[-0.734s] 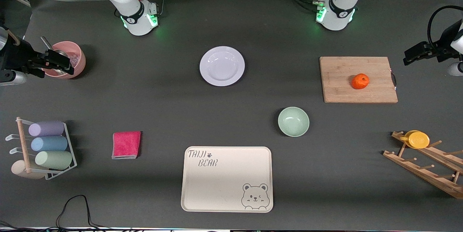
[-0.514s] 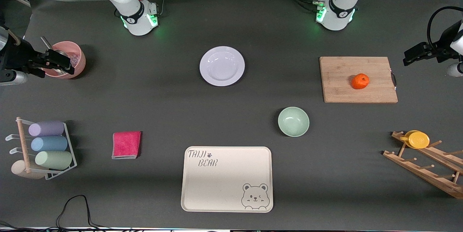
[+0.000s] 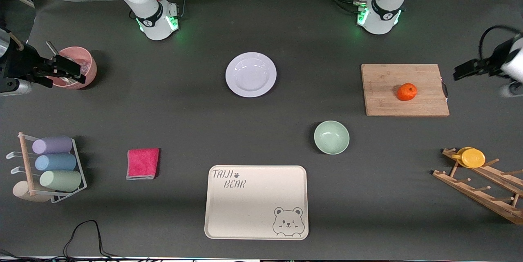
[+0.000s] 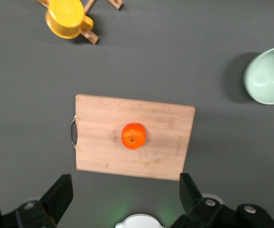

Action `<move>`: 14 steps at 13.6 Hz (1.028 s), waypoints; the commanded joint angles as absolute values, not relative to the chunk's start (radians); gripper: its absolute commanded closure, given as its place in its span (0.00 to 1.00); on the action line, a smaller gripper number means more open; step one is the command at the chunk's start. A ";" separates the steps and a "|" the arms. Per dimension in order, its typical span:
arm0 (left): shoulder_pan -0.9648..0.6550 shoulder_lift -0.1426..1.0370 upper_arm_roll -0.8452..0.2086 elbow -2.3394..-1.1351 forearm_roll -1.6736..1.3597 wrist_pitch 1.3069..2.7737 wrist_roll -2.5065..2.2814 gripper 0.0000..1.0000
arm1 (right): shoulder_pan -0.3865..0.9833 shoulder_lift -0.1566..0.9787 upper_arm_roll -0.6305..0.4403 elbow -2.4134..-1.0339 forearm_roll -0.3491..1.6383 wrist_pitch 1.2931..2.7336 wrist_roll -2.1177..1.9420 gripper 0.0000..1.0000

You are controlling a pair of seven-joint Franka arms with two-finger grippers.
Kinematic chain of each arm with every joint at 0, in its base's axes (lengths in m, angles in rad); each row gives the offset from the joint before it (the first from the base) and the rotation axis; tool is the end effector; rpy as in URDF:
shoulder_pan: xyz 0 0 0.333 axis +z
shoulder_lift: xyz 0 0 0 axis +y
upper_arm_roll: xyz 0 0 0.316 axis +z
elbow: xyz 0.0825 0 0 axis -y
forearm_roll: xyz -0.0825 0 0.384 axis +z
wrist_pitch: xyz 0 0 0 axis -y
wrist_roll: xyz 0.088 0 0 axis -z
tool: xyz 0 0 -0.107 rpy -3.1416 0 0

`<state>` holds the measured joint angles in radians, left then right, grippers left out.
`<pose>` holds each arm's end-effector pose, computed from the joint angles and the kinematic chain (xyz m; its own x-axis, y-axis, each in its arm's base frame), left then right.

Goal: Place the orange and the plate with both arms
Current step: 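Reach the left gripper down to the orange on the cutting board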

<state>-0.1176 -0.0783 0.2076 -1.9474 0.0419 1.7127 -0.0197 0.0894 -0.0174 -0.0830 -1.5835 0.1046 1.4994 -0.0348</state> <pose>0.5167 0.0529 0.5002 0.9826 0.0993 -0.1569 0.0963 -0.9950 -0.0270 0.5412 0.0149 0.6227 0.9969 0.0485 -0.0626 0.0416 -0.9933 -0.1081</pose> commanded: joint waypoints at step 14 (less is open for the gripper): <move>-0.140 0.020 0.282 -2.727 0.058 2.729 0.018 0.02 | 0.090 0.103 -0.091 -1.718 0.586 1.555 -0.029 0.00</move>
